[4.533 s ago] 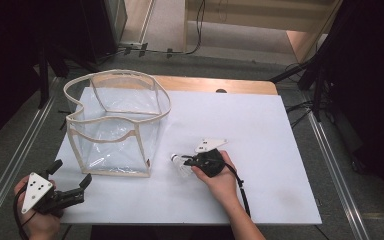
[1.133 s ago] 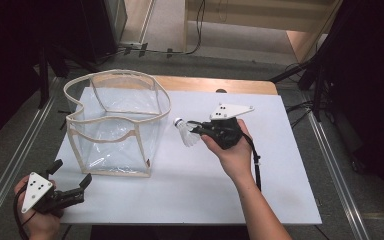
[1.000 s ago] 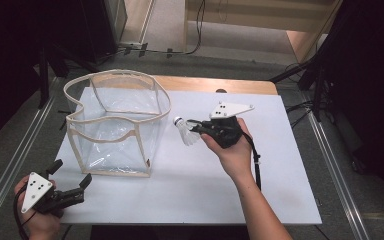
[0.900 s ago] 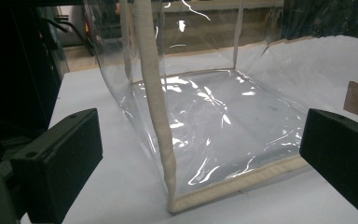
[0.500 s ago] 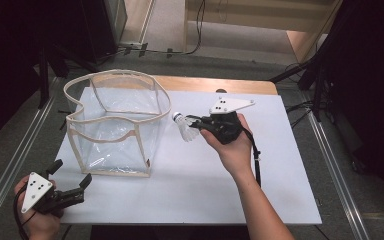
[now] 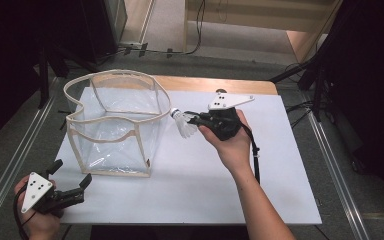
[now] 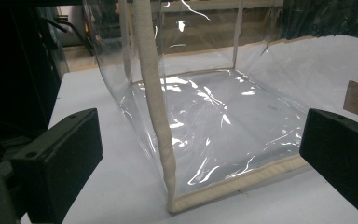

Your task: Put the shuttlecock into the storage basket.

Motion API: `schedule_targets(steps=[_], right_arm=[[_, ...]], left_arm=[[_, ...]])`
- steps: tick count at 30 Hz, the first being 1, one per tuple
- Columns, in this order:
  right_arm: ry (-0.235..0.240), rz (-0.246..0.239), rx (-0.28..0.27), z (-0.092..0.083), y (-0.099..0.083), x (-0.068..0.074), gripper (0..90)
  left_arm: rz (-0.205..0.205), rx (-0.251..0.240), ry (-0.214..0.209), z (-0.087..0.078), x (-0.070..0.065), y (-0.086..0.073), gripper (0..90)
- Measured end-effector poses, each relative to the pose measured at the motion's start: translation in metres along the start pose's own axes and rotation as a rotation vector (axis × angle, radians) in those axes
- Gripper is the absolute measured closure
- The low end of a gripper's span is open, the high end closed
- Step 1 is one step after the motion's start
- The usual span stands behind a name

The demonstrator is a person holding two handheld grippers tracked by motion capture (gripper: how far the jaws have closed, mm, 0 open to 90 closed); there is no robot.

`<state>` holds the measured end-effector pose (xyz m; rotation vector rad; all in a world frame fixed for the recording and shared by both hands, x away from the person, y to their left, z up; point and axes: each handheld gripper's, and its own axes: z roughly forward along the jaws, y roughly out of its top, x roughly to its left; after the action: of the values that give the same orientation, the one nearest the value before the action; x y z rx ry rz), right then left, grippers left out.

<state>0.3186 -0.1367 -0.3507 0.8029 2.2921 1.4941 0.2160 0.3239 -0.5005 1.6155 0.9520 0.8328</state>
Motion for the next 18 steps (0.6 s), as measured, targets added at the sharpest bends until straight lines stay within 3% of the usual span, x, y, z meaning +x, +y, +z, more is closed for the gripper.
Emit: schedule_targets(steps=[18], right_arm=[[0.004,-0.01,-0.014,0.006,0.015,-0.001,85.6]], left_arm=[[-0.004,-0.003,-0.001,0.0,0.0,0.0,0.0]])
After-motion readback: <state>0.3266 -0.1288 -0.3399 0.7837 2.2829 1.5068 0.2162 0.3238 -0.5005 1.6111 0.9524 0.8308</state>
